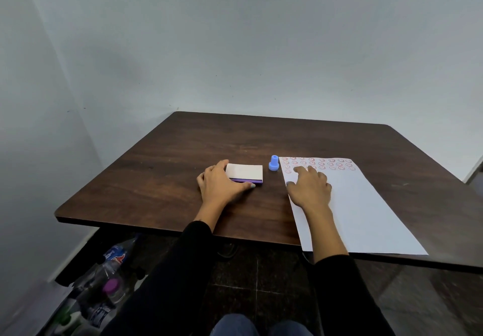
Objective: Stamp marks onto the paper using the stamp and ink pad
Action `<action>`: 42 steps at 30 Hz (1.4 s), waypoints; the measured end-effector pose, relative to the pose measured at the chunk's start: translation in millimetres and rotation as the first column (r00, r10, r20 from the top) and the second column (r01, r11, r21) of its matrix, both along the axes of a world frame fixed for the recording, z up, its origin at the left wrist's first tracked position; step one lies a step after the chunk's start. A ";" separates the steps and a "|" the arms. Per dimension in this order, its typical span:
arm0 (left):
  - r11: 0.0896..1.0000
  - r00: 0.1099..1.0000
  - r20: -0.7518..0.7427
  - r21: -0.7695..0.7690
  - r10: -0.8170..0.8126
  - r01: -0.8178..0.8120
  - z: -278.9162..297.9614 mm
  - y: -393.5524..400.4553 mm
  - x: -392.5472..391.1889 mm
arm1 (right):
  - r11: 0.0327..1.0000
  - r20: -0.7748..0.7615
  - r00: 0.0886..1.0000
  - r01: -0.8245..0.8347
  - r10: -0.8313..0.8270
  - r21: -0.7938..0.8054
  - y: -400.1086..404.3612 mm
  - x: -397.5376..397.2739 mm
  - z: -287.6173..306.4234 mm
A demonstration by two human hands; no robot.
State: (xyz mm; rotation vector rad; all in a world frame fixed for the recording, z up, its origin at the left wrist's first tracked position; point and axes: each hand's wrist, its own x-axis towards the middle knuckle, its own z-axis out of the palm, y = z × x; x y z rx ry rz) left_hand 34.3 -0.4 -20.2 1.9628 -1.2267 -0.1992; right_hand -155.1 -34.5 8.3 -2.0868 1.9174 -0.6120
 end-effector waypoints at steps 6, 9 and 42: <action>1.000 1.000 0.020 -0.003 0.000 0.000 -1.5 -0.7 0.7 | 0.994 -0.074 0.997 -0.015 0.022 0.104 -4.1 4.2 -9.1; 1.000 1.000 0.032 -0.007 0.000 0.000 -2.2 -1.1 0.5 | 0.996 -0.098 0.995 -0.011 0.020 0.091 -6.6 8.4 -10.8; 0.991 0.975 0.220 -0.130 0.038 -0.009 3.3 6.0 -8.8 | 0.946 0.180 0.964 -0.136 0.195 -0.294 -22.8 5.9 -3.2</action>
